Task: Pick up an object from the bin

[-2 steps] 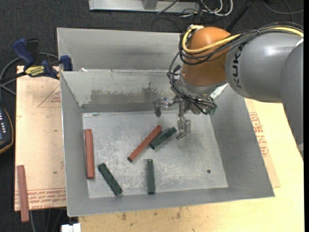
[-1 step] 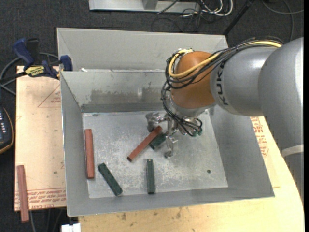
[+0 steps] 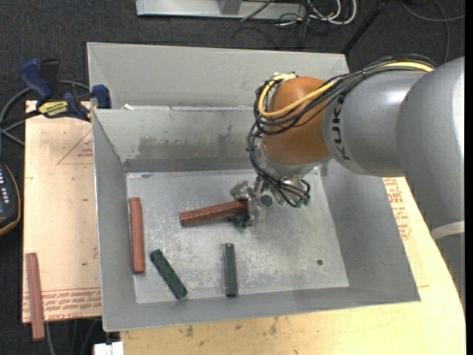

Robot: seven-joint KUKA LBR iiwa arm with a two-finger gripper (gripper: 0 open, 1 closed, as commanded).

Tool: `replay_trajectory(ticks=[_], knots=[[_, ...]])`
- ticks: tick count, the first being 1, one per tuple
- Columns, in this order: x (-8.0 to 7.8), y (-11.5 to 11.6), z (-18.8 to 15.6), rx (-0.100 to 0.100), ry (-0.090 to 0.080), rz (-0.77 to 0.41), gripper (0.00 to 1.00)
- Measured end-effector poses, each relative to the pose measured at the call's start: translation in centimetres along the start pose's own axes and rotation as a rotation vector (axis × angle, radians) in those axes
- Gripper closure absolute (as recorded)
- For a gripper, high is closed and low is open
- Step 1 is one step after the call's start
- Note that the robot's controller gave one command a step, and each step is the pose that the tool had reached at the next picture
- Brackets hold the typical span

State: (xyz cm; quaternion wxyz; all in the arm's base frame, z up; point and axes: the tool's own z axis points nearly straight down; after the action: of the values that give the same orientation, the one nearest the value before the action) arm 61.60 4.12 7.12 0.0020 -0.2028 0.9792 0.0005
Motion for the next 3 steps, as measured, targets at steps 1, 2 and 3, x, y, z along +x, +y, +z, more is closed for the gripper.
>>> replay_trajectory(ticks=[1,2,3], knots=[[0.0,0.0,0.0,0.000,0.000,0.000,1.00],[0.0,0.0,0.0,0.000,0.000,0.000,1.00],[-0.5,-5.1,-2.2,0.004,-0.003,0.065,1.00]])
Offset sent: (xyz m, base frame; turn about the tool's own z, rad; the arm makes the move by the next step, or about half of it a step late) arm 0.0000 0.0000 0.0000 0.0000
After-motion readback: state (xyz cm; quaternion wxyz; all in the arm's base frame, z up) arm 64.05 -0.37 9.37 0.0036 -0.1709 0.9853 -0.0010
